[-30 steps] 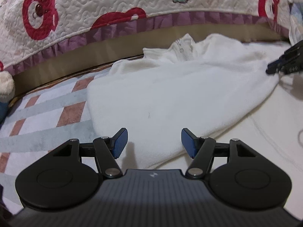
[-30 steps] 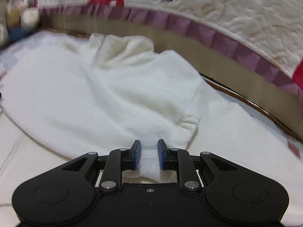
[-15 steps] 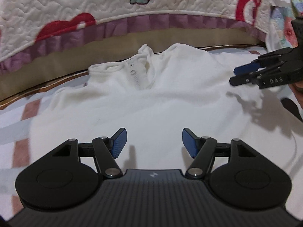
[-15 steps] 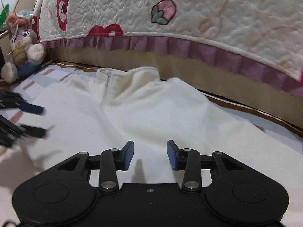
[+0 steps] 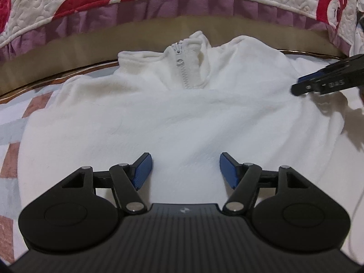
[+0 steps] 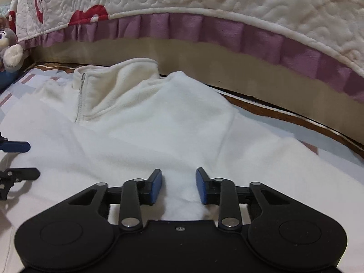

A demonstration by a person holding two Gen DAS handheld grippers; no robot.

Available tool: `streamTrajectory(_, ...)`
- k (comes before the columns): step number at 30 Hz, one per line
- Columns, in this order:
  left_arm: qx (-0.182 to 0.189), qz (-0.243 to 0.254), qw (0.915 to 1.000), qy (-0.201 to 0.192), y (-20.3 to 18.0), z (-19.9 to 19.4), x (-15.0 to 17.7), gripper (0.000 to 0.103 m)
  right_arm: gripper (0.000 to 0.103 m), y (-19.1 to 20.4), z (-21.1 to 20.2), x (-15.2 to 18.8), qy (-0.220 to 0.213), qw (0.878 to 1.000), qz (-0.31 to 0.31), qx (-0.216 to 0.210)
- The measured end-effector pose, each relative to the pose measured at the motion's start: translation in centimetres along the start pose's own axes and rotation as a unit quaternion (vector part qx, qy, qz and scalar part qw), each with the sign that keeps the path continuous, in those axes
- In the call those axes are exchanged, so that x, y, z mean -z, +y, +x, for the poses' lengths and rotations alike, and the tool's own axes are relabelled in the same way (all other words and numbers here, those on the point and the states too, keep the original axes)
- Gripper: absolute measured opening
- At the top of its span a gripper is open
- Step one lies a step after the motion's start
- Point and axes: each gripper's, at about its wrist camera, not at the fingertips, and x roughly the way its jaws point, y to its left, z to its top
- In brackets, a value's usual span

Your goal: Fold clothes

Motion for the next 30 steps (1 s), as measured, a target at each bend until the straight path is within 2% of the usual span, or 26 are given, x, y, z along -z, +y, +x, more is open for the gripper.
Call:
streamTrajectory(4, -0.015, 0.001, 0.9999, 0.0, -0.3, 0.0, 0.0, 0.069, 0.033, -0.5, -2.1, 0.6, -0.022, 1.0, -0.002, 0.003)
streamTrajectory(6, -0.018, -0.003, 0.9998, 0.001, -0.3, 0.0, -0.1, 0.069, 0.047, -1.5, -3.4, 1.2, -0.036, 0.999, 0.012, 0.037)
streamTrajectory(7, -0.02, -0.005, 0.9998, 0.003, -0.4, 0.1, -0.1, 0.069, 0.047, -2.2, -4.1, 1.8, -0.045, 0.997, 0.018, 0.054)
streamTrajectory(11, -0.031, -0.011, 0.9993, 0.015, -1.0, -0.1, -0.9, 0.069, 0.047, -7.6, -7.2, 4.2, -0.064, 0.99, 0.092, 0.083)
streamTrajectory(13, -0.014, -0.004, 0.9999, 0.0, -2.1, -0.7, -1.5, 0.069, 0.047, -10.5, -9.3, 5.5, -0.076, 0.983, 0.135, 0.095)
streamTrajectory(15, -0.004, 0.01, 0.9998, -0.018, -4.1, -1.2, -2.2, 0.069, 0.048, -13.7, -11.7, 7.2, -0.092, 0.972, 0.19, 0.1)
streamTrajectory(17, 0.016, 0.043, 0.9985, -0.03, -6.9, -1.2, -3.0, 0.069, 0.049, -16.8, -13.8, 9.1, -0.106, 0.956, 0.25, 0.109)
streamTrajectory(19, 0.04, 0.069, 0.9963, -0.032, -9.7, -0.8, -3.8, 0.069, 0.049, -19.8, -15.7, 11.2, -0.12, 0.934, 0.314, 0.12)
streamTrajectory(23, 0.086, 0.071, 0.9936, -0.018, -13.6, 1.2, -4.8, 0.069, 0.049, -23.9, -18.0, 15.4, -0.132, 0.894, 0.408, 0.131)
streamTrajectory(26, 0.098, 0.062, 0.9932, -0.013, -14.7, 2.1, -5.1, 0.069, 0.05, -25.6, -19.0, 17.6, -0.138, 0.875, 0.444, 0.137)
streamTrajectory(30, 0.105, 0.06, 0.9927, -0.006, -15.7, 3.3, -5.4, 0.069, 0.056, -27.8, -19.7, 19.3, -0.136, 0.859, 0.465, 0.165)
